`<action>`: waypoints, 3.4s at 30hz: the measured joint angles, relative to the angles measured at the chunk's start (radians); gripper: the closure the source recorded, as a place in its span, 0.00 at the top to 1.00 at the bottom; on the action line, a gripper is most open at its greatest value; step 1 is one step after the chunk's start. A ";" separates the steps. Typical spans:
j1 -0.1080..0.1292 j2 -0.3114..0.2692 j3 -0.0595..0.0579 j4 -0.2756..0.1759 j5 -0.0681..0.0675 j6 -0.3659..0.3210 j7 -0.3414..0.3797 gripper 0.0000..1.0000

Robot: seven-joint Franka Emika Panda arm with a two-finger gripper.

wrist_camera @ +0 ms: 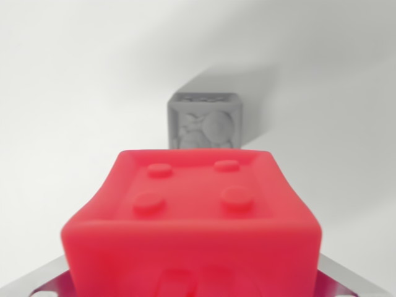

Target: Destack cube

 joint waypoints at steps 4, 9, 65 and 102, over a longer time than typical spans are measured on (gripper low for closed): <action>0.000 -0.029 0.000 0.006 -0.007 -0.034 0.005 0.00; -0.001 -0.060 0.000 0.016 -0.014 -0.074 0.012 0.00; 0.105 -0.070 0.082 -0.112 -0.019 0.037 -0.059 0.00; 0.192 -0.024 0.146 -0.165 -0.017 0.136 -0.102 0.00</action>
